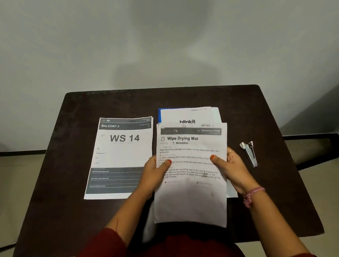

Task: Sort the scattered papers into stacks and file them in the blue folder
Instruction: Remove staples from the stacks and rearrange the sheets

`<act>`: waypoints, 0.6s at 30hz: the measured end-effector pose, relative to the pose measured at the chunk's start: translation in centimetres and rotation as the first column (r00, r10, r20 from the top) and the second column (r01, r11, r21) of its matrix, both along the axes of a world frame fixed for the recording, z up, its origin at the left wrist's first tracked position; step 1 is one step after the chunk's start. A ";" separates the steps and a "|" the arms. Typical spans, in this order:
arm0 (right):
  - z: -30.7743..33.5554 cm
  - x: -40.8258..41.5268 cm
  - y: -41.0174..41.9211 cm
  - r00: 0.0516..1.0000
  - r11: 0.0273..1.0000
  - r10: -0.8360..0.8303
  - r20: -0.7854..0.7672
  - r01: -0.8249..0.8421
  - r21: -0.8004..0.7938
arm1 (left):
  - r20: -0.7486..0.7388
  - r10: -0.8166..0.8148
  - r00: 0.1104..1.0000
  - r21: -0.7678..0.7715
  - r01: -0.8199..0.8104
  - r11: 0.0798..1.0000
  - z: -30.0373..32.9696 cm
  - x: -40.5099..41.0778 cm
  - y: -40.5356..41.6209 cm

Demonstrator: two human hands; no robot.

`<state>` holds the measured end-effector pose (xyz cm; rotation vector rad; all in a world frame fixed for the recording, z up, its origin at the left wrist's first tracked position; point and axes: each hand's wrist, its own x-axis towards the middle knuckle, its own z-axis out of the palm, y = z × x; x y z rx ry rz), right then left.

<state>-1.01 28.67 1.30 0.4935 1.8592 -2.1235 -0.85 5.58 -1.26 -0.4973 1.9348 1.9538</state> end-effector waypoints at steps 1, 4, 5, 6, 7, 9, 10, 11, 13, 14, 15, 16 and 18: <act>1.1 -0.2 -0.3 0.999 1.000 -0.017 -0.044 0.018 0.026 | -0.050 0.022 0.998 -0.021 -0.023 1.000 0.8 -0.4 0.0; 4.3 -0.8 -0.9 0.970 0.991 -0.057 -0.238 0.083 0.102 | -0.242 0.086 0.967 -0.002 -0.089 0.996 3.9 -1.3 0.1; 5.3 -1.1 -1.2 0.953 0.987 -0.072 -0.296 0.110 0.114 | -0.307 0.105 0.946 0.004 -0.109 0.994 5.0 -1.6 0.2; 6.1 -1.5 -1.4 0.935 0.983 -0.091 -0.342 0.140 0.121 | -0.364 0.115 0.924 0.012 -0.118 0.993 6.0 -1.9 0.2; 6.8 -1.9 -1.6 0.916 0.976 -0.115 -0.383 0.175 0.126 | -0.412 0.112 0.904 0.020 -0.114 0.993 7.0 -2.2 0.3; 8.1 -2.5 -2.0 0.875 0.965 -0.170 -0.454 0.240 0.102 | -0.495 0.093 0.864 0.026 -0.092 0.995 8.6 -2.5 0.6; 8.6 -2.7 -2.2 0.853 0.962 -0.195 -0.483 0.261 0.073 | -0.531 0.082 0.843 0.020 -0.084 0.996 9.2 -2.6 0.7; 8.9 -2.8 -2.3 0.830 0.959 -0.217 -0.514 0.280 0.047 | -0.564 0.074 0.823 0.012 -0.081 0.997 9.7 -2.7 0.8; 9.0 -2.8 -2.5 0.792 0.950 -0.253 -0.556 0.313 0.014 | -0.614 0.060 0.787 -0.005 -0.080 0.997 9.9 -2.7 0.9; 8.6 -2.7 -2.6 0.783 0.946 -0.263 -0.563 0.325 0.011 | -0.625 0.051 0.779 -0.014 -0.076 0.997 9.6 -2.7 0.8; 7.9 -2.6 -2.7 0.781 0.941 -0.267 -0.565 0.338 0.023 | -0.624 0.039 0.781 -0.027 -0.071 0.997 9.1 -2.6 0.8; 7.1 -2.3 -2.8 0.787 0.939 -0.264 -0.558 0.342 0.038 | -0.611 0.026 0.791 -0.045 -0.068 0.997 8.3 -2.6 0.7; 5.3 -1.8 -2.9 0.821 0.942 -0.229 -0.524 0.322 0.094 | -0.570 0.020 0.821 -0.074 -0.076 0.994 6.7 -2.5 0.4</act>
